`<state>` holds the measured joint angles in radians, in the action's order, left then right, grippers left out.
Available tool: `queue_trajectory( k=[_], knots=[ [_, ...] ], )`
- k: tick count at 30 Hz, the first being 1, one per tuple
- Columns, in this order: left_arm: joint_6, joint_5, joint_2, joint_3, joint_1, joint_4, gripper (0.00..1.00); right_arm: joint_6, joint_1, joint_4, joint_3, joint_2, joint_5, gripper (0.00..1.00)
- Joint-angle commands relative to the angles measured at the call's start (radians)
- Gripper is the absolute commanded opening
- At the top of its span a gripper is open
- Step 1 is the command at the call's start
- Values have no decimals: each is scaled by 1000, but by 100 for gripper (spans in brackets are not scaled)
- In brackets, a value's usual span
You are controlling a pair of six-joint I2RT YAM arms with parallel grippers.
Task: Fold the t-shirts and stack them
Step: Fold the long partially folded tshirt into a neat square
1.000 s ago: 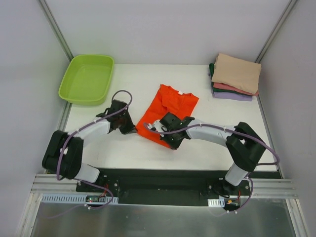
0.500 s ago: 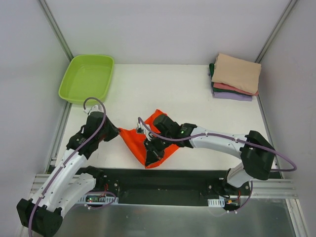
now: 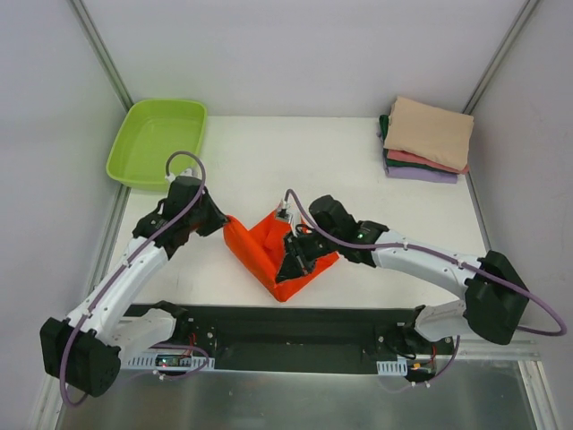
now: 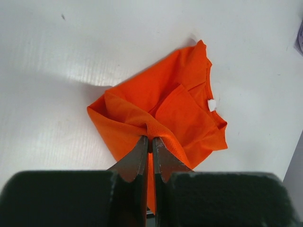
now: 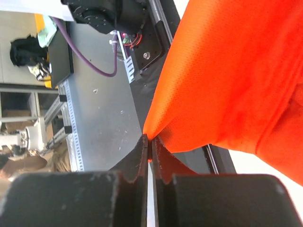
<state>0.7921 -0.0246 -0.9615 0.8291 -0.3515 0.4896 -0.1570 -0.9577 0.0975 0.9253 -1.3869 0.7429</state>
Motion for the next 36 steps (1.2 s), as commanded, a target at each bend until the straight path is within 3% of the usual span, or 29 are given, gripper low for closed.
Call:
queue_trajectory(
  k=[1,17,36],
  knots=[
    [-22,67,-103,80,2,-140,0,-62,53,-61,-74,87,9,1],
    [-60,68,-522,412,-130,-217,0,-98,322,-93,-249,258,-40,1],
    [-80,121,-991,834,-202,-217,0,-88,680,-93,-370,284,-5,1]
  ],
)
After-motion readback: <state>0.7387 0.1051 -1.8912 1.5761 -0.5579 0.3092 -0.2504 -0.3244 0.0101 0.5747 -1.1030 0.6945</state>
